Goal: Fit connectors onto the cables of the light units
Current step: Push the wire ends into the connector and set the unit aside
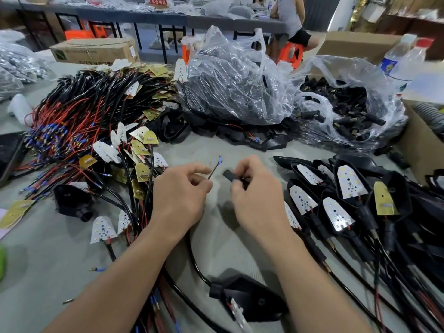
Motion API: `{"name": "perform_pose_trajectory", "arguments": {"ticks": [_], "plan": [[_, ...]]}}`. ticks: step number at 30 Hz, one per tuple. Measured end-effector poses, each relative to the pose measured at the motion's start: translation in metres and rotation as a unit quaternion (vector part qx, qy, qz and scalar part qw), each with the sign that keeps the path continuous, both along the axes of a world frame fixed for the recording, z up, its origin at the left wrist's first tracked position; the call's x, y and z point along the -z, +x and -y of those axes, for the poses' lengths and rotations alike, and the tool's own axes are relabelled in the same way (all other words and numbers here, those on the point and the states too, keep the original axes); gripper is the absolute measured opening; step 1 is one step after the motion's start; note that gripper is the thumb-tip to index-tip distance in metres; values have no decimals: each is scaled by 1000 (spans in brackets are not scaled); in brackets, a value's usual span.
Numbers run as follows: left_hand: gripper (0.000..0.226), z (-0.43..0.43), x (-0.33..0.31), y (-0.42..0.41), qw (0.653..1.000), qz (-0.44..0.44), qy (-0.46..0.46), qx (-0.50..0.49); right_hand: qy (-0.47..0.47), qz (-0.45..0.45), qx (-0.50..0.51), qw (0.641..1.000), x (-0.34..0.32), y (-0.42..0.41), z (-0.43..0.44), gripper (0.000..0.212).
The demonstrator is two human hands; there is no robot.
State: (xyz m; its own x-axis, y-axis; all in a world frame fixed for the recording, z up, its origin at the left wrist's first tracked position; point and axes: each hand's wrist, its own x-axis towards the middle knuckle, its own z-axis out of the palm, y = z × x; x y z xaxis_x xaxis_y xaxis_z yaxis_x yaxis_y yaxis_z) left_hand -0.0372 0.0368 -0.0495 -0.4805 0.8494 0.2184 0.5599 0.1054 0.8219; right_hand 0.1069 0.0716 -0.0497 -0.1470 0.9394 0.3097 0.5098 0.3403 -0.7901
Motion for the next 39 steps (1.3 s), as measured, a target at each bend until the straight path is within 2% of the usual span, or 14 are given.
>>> {"name": "perform_pose_trajectory", "arguments": {"ticks": [2,3,6,10,14,16,19,23,27,31,36,39], "plan": [[28,0,-2,3,1000,-3,1,-18,-70,-118,16,990,-7,2,1,21],[26,1,-2,3,1000,-7,3,-24,-114,-193,12,974,-10,3,1,26],[14,4,-2,4,998,-51,18,-37,-224,-371,-36,900,-16,11,-2,32],[22,5,-3,1,996,-66,65,-14,-284,-470,-67,833,-20,15,-4,30],[31,8,-4,6,996,-4,82,43,-286,-534,-42,795,-25,12,-6,16],[30,11,-4,9,993,-18,101,52,-276,-537,-33,796,-27,13,-6,12],[28,12,-7,9,991,-25,127,38,-228,-520,-29,823,-29,17,-6,16],[21,10,-8,8,987,54,139,68,-191,-477,-28,858,-29,23,-7,18],[17,8,-7,7,977,84,161,111,-206,-467,-41,859,-29,23,-6,16],[20,6,-3,6,977,56,160,131,-213,-466,-60,857,-30,23,-6,18],[19,6,-2,6,981,23,150,123,-264,-511,-94,813,-35,27,-7,18],[21,7,-2,7,981,23,150,120,-238,-486,-91,836,-34,26,-6,19]]}}
